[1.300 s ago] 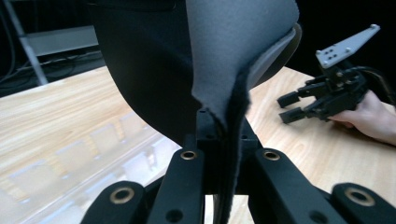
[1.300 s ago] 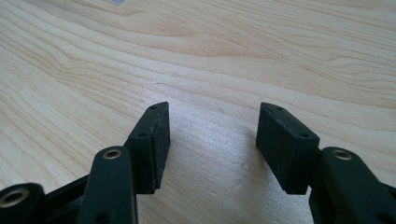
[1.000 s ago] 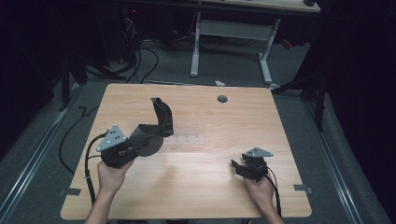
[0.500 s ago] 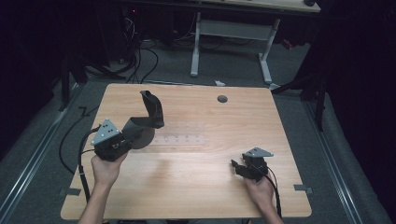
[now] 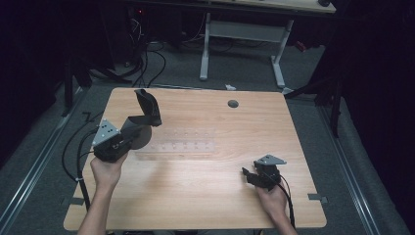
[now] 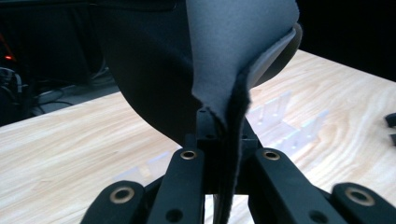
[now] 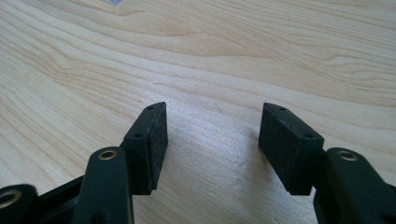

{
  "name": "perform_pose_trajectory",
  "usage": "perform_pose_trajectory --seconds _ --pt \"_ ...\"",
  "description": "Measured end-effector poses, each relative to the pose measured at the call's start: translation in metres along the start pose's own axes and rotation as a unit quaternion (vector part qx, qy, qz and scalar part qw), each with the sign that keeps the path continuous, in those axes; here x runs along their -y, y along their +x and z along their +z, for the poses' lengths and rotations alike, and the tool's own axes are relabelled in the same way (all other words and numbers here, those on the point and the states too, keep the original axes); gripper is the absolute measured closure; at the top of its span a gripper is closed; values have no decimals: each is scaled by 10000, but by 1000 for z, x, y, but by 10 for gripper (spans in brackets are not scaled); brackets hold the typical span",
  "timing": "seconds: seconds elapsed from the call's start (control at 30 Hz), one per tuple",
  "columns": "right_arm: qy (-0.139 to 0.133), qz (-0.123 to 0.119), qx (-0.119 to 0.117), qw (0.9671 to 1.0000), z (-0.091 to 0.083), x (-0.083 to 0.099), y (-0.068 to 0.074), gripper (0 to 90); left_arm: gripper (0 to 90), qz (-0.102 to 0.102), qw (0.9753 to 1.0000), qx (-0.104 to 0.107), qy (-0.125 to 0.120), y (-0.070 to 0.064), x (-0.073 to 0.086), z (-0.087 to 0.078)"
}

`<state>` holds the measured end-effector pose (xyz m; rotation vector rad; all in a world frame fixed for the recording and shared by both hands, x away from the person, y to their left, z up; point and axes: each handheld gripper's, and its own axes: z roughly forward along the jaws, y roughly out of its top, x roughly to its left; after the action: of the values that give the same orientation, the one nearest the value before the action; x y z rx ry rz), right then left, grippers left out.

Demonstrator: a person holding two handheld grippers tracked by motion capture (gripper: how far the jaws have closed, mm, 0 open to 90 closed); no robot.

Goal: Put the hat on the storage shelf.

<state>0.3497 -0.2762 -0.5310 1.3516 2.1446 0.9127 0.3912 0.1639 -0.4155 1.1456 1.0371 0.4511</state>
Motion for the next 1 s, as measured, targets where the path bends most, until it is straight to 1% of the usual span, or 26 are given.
perform_pose_trajectory --seconds 0.17,0.3,0.4,0.6,0.63,0.8,1.0 --pt "0 1 1 10000 0 0 0 425 863 31 9999 -98 -78 7 -1 0" --pt "0 0 2 10000 0 0 0 424 862 81 9997 -197 -83 14 1 2" --pt "1 1 2 10000 0 0 0 424 862 95 9995 -275 -135 19 3 4" --pt "0 -1 2 10000 0 0 0 424 862 34 9989 -441 -170 30 7 11" --pt "0 1 3 10000 0 0 0 423 862 65 9987 -468 -164 31 8 12" --pt "-2 6 4 10000 0 0 0 423 863 142 9983 -552 -102 34 12 17" --pt "-1 7 5 10000 0 0 0 423 862 152 9984 -535 -80 36 16 20"
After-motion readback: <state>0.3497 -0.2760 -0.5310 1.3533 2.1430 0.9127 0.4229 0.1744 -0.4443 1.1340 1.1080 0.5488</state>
